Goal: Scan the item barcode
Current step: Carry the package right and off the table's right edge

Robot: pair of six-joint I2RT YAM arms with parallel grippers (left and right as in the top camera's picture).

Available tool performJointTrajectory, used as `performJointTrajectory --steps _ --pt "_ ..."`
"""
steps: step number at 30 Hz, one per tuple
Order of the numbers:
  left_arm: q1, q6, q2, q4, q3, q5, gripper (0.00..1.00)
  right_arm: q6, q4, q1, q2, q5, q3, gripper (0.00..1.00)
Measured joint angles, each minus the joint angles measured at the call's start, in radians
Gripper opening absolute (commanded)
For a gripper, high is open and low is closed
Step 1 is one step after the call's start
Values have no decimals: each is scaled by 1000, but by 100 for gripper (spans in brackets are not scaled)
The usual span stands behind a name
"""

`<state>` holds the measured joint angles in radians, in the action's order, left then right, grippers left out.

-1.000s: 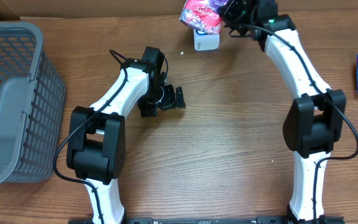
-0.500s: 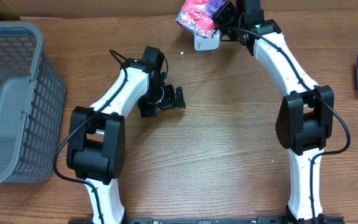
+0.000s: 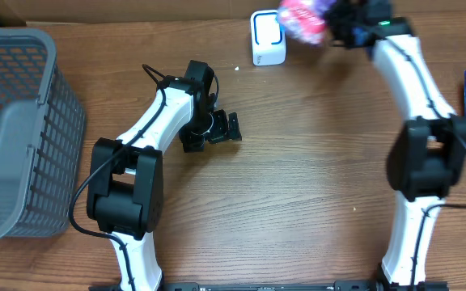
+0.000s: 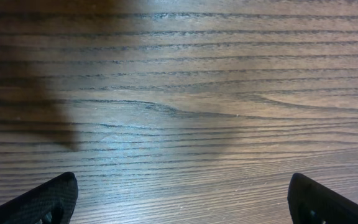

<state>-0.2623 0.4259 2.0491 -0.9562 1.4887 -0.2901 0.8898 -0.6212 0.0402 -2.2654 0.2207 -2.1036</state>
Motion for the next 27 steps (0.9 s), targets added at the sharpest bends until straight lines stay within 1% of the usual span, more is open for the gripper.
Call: performJointTrajectory --steps 4,7,10,14,18,21,27 --pt "0 0 0 0 0 0 100 -16 -126 -124 115 -55 0 4" --pt "0 0 0 0 0 0 99 -24 -241 -247 187 -81 -6 4" --pt "0 0 0 0 0 0 100 -27 -354 -386 213 -100 -11 4" --pt "0 0 0 0 0 0 100 -27 -465 -539 205 -126 -11 4" --pt "0 0 0 0 0 0 100 -35 -494 -662 203 -145 -9 4" --pt "0 0 0 0 0 0 100 -42 -492 -715 203 -150 0 4" --pt "0 0 0 0 0 0 100 -50 -456 -747 191 -172 6 5"
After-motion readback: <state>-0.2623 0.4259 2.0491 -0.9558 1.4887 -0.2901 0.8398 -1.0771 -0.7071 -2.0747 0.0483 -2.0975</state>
